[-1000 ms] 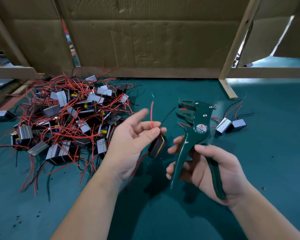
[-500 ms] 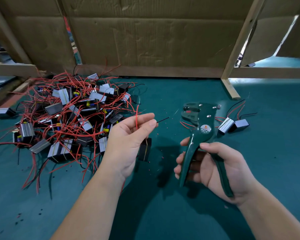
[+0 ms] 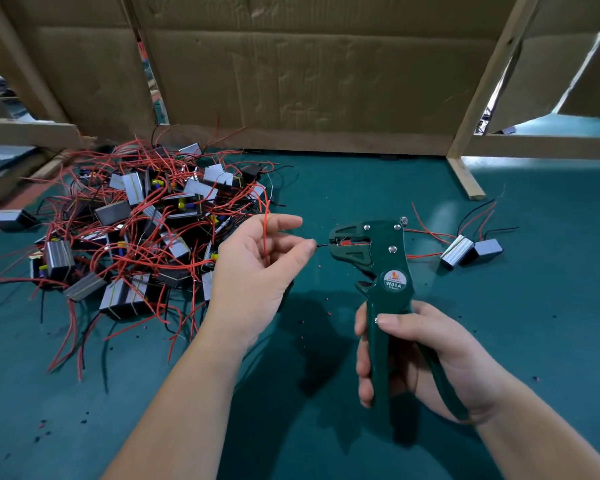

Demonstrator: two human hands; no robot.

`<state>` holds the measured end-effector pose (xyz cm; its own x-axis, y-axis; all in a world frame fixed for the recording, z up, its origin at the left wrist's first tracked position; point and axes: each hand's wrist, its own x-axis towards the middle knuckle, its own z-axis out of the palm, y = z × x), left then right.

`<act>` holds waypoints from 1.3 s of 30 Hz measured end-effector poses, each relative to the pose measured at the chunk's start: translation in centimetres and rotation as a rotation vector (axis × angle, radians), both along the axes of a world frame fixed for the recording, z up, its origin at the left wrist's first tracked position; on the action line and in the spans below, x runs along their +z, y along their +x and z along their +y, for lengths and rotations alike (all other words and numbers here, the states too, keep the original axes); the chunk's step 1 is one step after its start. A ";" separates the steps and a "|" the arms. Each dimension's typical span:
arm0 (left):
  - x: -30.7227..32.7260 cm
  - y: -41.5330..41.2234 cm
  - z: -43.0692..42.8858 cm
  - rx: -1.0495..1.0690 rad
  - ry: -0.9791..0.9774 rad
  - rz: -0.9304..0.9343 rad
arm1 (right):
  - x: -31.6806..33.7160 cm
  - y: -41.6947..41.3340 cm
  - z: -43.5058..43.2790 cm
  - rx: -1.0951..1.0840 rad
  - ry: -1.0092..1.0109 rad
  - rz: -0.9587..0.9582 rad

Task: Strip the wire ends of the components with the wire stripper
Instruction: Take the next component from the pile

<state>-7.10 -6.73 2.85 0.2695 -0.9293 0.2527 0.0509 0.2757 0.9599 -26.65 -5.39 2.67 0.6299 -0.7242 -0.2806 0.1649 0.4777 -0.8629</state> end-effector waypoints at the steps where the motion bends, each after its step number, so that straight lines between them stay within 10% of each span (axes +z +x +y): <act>1: 0.0 0.0 0.0 0.001 -0.001 -0.005 | 0.0 0.1 0.1 -0.007 -0.003 0.005; 21: -1.7 0.2 -0.3 0.026 0.029 -0.674 | -0.6 0.0 -0.4 0.046 0.064 -0.205; 39: -0.8 0.0 0.1 0.073 -0.168 -0.474 | -0.2 0.3 0.0 0.193 0.123 -0.281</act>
<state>-7.10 -6.62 2.09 0.1511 -0.8483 0.5075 -0.4050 0.4152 0.8146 -26.36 -5.43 2.44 0.8166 -0.5561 -0.1543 0.2843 0.6203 -0.7310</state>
